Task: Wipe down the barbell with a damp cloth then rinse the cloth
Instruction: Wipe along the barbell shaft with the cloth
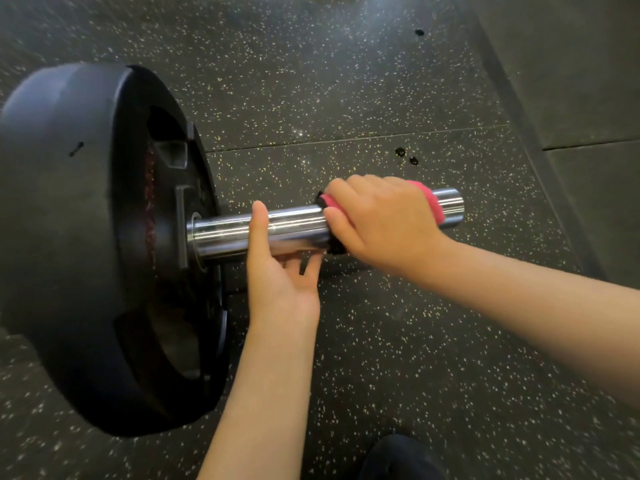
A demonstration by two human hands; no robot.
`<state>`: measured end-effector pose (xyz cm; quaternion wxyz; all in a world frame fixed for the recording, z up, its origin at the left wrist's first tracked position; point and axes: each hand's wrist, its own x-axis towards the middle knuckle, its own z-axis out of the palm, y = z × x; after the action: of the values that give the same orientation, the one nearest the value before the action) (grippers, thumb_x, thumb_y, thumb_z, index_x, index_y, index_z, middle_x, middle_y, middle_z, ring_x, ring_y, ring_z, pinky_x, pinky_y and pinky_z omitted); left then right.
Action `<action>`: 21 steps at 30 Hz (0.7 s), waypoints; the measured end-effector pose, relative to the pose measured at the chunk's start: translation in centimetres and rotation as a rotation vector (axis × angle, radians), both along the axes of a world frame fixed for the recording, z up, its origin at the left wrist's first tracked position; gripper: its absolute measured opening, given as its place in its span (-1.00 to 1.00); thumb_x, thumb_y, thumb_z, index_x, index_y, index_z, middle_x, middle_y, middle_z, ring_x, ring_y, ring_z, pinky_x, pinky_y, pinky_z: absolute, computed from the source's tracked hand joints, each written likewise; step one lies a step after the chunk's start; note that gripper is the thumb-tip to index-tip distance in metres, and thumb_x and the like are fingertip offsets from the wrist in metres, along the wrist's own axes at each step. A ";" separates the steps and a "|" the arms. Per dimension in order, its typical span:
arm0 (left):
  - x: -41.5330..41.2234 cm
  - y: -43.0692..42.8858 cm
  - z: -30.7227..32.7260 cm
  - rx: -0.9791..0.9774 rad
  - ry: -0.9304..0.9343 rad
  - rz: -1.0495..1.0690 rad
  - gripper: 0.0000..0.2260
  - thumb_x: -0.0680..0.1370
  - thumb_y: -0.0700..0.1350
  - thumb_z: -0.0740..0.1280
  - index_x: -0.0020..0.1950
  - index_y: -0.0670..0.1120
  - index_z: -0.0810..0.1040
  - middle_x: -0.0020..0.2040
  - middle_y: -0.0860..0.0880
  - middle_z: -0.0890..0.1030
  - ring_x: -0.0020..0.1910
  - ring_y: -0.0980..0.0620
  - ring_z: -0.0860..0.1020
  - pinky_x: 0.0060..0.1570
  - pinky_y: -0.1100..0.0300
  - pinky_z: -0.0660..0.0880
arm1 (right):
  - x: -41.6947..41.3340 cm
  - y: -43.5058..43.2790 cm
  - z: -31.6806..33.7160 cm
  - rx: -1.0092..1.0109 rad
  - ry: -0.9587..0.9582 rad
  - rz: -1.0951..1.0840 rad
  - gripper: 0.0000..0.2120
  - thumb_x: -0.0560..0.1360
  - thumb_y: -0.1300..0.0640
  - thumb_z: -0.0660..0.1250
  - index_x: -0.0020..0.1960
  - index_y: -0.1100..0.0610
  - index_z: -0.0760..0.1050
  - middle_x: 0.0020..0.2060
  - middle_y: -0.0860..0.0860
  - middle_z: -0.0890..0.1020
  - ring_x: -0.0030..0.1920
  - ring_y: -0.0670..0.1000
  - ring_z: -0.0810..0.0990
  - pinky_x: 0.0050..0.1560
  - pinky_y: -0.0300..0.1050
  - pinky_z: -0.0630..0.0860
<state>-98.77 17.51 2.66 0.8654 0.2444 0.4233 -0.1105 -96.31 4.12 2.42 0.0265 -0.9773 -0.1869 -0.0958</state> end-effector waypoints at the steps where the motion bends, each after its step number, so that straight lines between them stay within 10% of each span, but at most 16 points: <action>1: 0.3 0.1 0.6 0.008 0.052 -0.001 -0.62 0.38 0.09 0.49 0.10 -0.05 0.57 -0.01 -0.07 0.69 0.00 -0.06 0.66 0.13 -0.05 0.55 | -0.1 -1.6 0.1 -0.012 0.009 -0.028 -0.63 0.59 -0.03 0.00 -0.12 0.14 0.49 -0.33 0.02 0.55 -0.37 0.08 0.49 -0.38 -0.08 0.35; 12: 1.4 0.3 1.4 0.026 0.114 -0.058 -0.82 0.41 -0.11 0.48 -0.05 -0.08 0.56 -0.08 -0.06 0.67 -0.03 -0.07 0.65 0.12 -0.13 0.54 | -0.4 -4.8 -0.4 -0.019 -0.078 -0.137 -0.61 0.61 0.03 -0.04 -0.16 0.17 0.48 -0.36 0.05 0.52 -0.39 0.10 0.43 -0.37 -0.10 0.24; 21: 0.3 1.6 -4.0 -0.403 -0.530 -0.118 -0.52 0.18 -0.22 0.56 0.06 -0.01 0.56 0.06 0.09 0.59 0.12 0.12 0.54 0.22 0.17 0.44 | 0.2 4.8 -0.9 0.126 -0.157 0.102 -0.67 0.56 0.00 0.07 -0.14 0.17 0.50 -0.32 0.09 0.54 -0.33 0.14 0.49 -0.37 -0.05 0.29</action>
<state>-98.44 19.10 -1.33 0.9684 0.1126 0.1382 -0.1746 -96.14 8.91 1.50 0.0780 -0.9524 -0.2317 -0.1821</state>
